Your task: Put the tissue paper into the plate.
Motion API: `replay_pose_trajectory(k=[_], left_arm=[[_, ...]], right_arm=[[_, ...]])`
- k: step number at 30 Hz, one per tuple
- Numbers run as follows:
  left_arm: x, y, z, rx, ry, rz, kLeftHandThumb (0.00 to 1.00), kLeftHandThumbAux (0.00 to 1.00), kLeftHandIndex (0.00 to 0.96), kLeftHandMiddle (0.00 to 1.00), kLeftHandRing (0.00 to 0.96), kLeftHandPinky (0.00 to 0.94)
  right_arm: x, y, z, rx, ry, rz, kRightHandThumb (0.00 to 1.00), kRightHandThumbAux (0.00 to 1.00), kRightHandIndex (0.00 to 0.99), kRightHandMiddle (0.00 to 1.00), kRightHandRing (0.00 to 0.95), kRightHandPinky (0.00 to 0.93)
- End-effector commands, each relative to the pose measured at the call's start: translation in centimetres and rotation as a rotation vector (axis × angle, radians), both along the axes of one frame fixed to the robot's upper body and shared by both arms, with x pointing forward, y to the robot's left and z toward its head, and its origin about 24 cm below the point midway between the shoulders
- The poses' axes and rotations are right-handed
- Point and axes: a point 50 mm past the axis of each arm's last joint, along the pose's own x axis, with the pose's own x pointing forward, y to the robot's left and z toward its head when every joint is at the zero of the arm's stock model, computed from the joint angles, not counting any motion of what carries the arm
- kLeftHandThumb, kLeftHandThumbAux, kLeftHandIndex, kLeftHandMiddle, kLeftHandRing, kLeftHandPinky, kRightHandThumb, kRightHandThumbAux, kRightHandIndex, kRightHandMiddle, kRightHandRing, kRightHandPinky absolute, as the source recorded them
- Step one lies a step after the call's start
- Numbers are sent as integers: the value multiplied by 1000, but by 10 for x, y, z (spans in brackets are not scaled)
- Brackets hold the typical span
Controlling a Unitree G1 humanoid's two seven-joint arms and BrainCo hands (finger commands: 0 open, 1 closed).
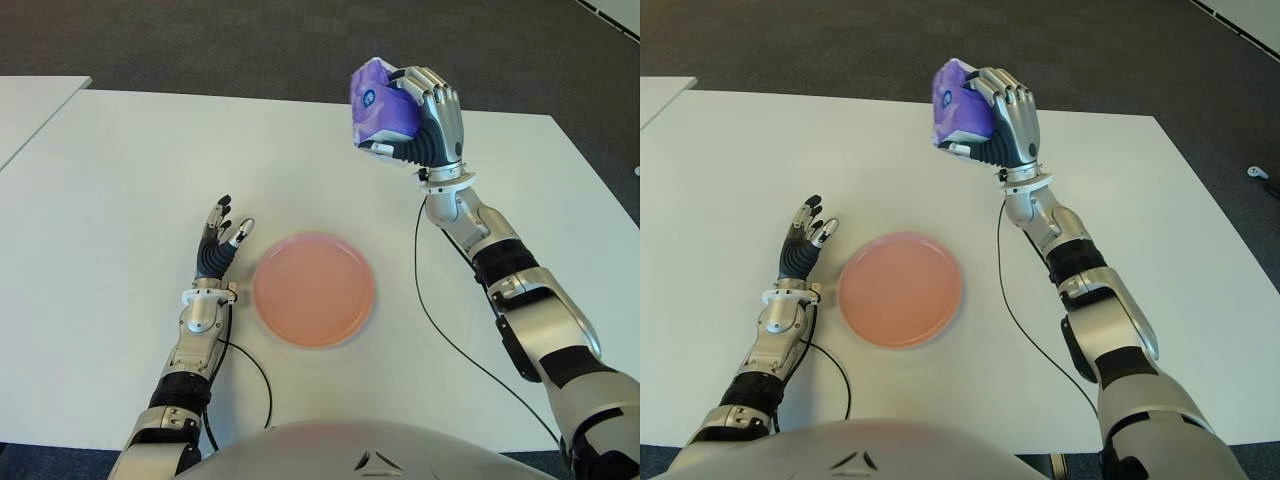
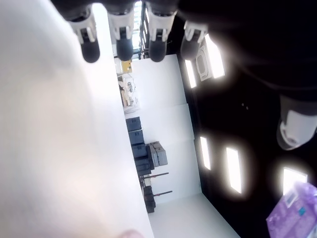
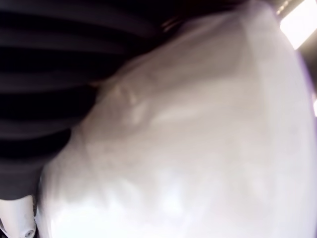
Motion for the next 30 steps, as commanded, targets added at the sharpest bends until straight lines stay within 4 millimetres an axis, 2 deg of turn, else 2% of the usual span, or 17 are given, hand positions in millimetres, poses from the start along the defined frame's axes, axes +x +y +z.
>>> replay_pose_trajectory(k=[1, 6, 10, 18, 24, 30], left_arm=[[-17, 1, -23, -2, 132, 19, 0, 404, 0, 0, 0, 0], [-16, 1, -23, 0, 136, 21, 0, 400, 0, 0, 0, 0], [-16, 1, -22, -3, 131, 27, 0, 401, 0, 0, 0, 0], [-17, 1, -22, -11, 130, 26, 0, 403, 0, 0, 0, 0], [-17, 1, -22, -14, 130, 26, 0, 402, 0, 0, 0, 0], [-17, 0, -22, -12, 139, 17, 0, 404, 0, 0, 0, 0]], right_arm=[[-10, 4, -8, 30, 32, 28, 854, 677, 398, 539, 850, 847], [-17, 10, -8, 42, 24, 59, 855, 677, 399, 541, 855, 854], [-34, 24, -17, 56, 12, 145, 854, 678, 397, 539, 857, 840], [-59, 37, -25, -61, 59, 306, 853, 679, 396, 537, 855, 839], [-69, 47, -47, -174, 123, 389, 853, 678, 398, 542, 847, 838], [-78, 45, -66, -272, 203, 461, 853, 678, 399, 541, 830, 824]])
